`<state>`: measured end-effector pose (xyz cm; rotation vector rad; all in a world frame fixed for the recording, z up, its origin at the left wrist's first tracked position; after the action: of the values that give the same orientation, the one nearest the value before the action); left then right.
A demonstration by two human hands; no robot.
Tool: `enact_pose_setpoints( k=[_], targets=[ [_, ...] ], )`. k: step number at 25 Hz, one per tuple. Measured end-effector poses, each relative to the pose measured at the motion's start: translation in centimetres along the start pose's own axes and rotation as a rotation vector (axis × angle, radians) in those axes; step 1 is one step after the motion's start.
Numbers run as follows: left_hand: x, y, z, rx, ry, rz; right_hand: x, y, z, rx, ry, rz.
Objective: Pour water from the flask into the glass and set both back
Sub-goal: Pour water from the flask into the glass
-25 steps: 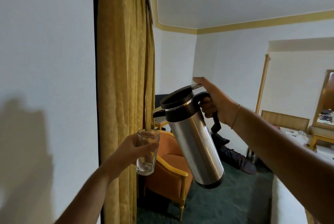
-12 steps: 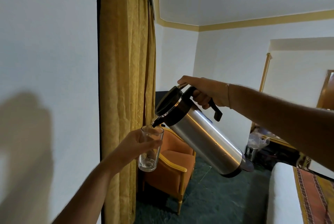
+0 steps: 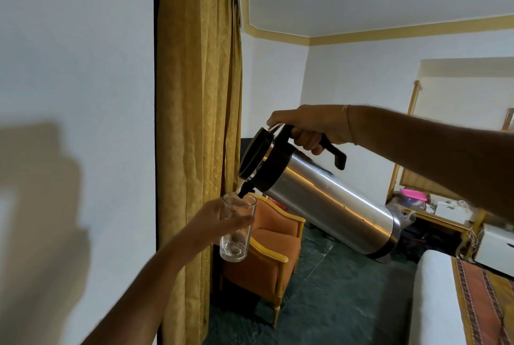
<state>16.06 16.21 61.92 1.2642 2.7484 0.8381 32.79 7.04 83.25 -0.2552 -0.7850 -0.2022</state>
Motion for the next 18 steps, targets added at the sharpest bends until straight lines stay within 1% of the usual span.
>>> enact_pose_setpoints(
  k=[2, 8, 18],
  targets=[
    [-0.6, -0.4, 0.0, 0.011, -0.002, -0.005, -0.1, 0.2, 0.5, -0.02, -0.063, -0.005],
    [-1.9, -0.9, -1.1, -0.037, 0.021, -0.024, 0.1, 0.7, 1.7, -0.046, -0.207, -0.011],
    [-2.5, -1.2, -1.2, 0.025, 0.039, -0.042, -0.5, 0.3, 2.8, -0.09, -0.328, 0.04]
  ],
)
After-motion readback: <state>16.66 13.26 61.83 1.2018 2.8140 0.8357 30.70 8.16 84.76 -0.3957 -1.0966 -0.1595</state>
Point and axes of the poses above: each hand's wrist, its own y-axis towards the middle knuckle, its own x-axis out of the back of the hand, z = x × y, the point moved 8 cm from there along y, towards the middle knuckle, and after that the axes turned 4 degrees about -x, right-handed, at the moved point
